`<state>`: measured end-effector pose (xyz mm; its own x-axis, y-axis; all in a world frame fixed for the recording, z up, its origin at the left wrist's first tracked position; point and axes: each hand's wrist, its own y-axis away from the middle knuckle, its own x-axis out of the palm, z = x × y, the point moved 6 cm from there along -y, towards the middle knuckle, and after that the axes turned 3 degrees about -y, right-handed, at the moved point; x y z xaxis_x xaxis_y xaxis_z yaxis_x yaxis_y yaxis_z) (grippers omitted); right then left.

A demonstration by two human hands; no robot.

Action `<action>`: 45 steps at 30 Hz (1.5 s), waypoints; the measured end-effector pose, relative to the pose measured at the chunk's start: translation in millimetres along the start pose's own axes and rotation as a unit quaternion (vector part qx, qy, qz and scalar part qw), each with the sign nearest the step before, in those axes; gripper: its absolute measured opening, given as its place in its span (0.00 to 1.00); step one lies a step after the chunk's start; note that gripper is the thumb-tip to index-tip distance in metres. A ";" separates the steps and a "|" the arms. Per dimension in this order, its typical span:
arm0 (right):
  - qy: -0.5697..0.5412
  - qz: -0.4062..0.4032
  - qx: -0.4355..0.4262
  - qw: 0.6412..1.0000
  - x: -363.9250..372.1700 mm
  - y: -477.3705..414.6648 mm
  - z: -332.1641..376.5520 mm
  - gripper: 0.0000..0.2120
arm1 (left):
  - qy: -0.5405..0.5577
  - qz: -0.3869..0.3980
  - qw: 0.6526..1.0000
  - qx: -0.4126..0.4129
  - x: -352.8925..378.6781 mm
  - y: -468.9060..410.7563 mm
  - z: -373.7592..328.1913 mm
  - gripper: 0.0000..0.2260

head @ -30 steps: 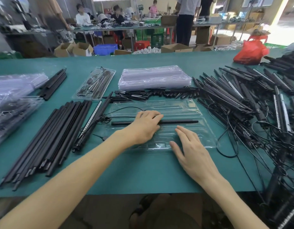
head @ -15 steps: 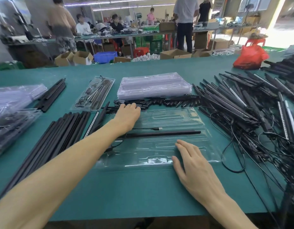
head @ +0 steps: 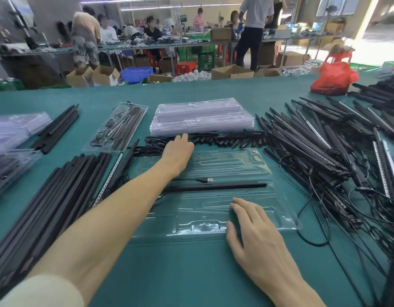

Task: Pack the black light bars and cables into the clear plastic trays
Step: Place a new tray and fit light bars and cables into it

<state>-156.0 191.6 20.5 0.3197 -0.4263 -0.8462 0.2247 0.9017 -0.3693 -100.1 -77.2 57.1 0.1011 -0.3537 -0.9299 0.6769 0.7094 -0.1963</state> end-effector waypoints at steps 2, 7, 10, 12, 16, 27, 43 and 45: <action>0.008 0.003 -0.002 1.000 0.4 -0.1 0.0 0.21 | 0.011 -0.001 1.000 -0.005 2.0 2.4 3.8 0.16; 0.016 0.004 0.001 1.000 1.0 -0.7 0.2 0.21 | 0.028 -0.017 0.999 -0.016 5.6 8.1 15.5 0.19; 0.016 0.007 0.001 1.000 1.3 -0.5 0.4 0.22 | 0.043 -0.016 0.999 -0.021 7.5 12.2 20.0 0.21; 0.015 0.008 0.000 1.000 1.4 -0.7 1.1 0.23 | 0.065 -0.016 0.998 -0.018 8.3 14.5 20.8 0.21; 0.013 0.001 -0.006 1.000 0.8 -1.3 1.7 0.22 | 0.090 -0.051 0.995 -0.009 1.8 17.8 22.7 0.20; 0.007 -0.021 -0.008 1.000 1.6 -2.4 0.7 0.22 | 0.243 -0.068 0.953 0.167 -80.5 67.9 -69.3 0.07; -0.006 -0.066 0.030 0.997 -6.9 -1.3 -7.0 0.23 | 0.335 0.045 0.927 0.164 -56.4 100.8 -76.6 0.12; 0.006 -0.061 0.028 0.998 -5.7 -1.4 -7.5 0.23 | 0.319 0.042 0.934 0.156 -52.3 104.7 -71.2 0.09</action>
<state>-165.0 193.3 22.9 0.2761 -0.5322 -0.8003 0.3125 0.8371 -0.4489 -86.3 59.0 63.0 -0.2246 0.2003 -0.9536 0.8755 0.4712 -0.1073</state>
